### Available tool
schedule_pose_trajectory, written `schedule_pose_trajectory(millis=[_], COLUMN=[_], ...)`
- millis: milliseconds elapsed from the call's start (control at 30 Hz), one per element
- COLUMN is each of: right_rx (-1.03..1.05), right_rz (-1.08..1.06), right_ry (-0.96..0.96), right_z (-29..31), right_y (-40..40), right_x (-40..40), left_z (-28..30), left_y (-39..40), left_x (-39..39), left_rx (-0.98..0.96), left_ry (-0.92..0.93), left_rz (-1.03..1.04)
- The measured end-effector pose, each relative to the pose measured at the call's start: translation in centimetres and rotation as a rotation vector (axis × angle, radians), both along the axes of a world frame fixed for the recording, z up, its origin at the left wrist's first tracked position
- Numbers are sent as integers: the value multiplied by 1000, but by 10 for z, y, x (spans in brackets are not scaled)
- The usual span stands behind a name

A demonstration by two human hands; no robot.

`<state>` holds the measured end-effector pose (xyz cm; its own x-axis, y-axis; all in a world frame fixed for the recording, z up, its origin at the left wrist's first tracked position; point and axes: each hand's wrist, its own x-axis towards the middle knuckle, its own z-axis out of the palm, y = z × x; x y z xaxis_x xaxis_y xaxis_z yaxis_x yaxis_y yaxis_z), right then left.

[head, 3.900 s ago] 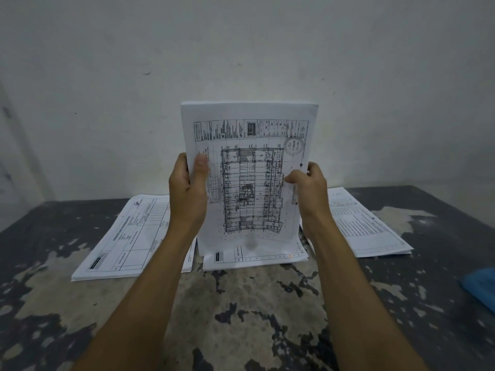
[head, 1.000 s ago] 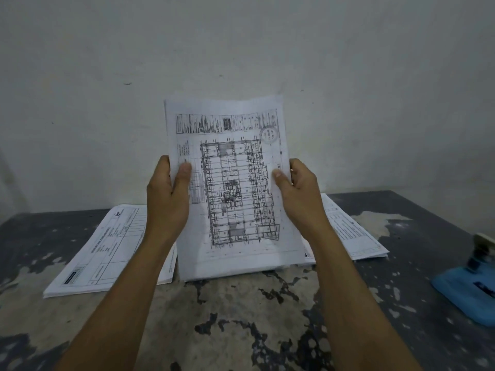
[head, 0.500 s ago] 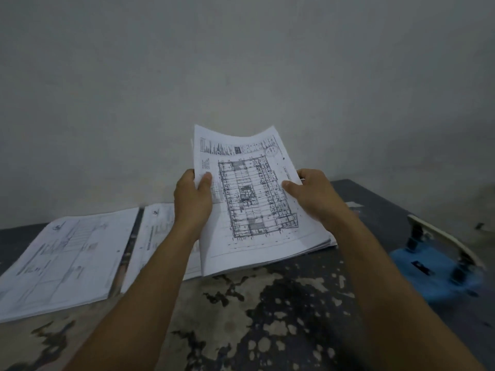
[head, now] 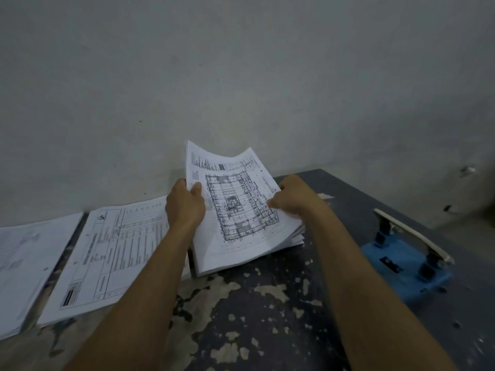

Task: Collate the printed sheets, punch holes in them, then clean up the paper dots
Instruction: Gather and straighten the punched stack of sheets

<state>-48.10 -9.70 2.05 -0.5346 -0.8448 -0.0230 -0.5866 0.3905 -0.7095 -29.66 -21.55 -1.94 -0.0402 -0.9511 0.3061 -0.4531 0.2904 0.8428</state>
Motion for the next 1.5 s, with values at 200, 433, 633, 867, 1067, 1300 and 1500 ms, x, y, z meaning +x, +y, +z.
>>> schedule_pose_trajectory(millis=[200,433,633,867,1067,1300,1500], right_rx=[100,234,166,99,155,170,124], right_rz=[-10,-26,-47,-75,-80,-65,-77], right_ry=[125,260,227,146,176,304,175], right_z=[-15,-32,-35,-39,-44,-39,-36], right_y=[-15,-18,-21,-23,-29,-29,-25], right_x=[3,19,15,9,14,19,14], left_z=[-17,-23,-25,-28,-28,-24,-19], left_y=[1,1,-2,-3,1,1,-2], left_x=[-2,-7,-5,-7,-13,-10,-7], left_rx=[-113,-156,-92,-48,-34,-5,61], left_ry=[-182,-516,-505,-497,-511,-431,-319], left_rz=[19,-38,-71,-93,-102,-98,-129])
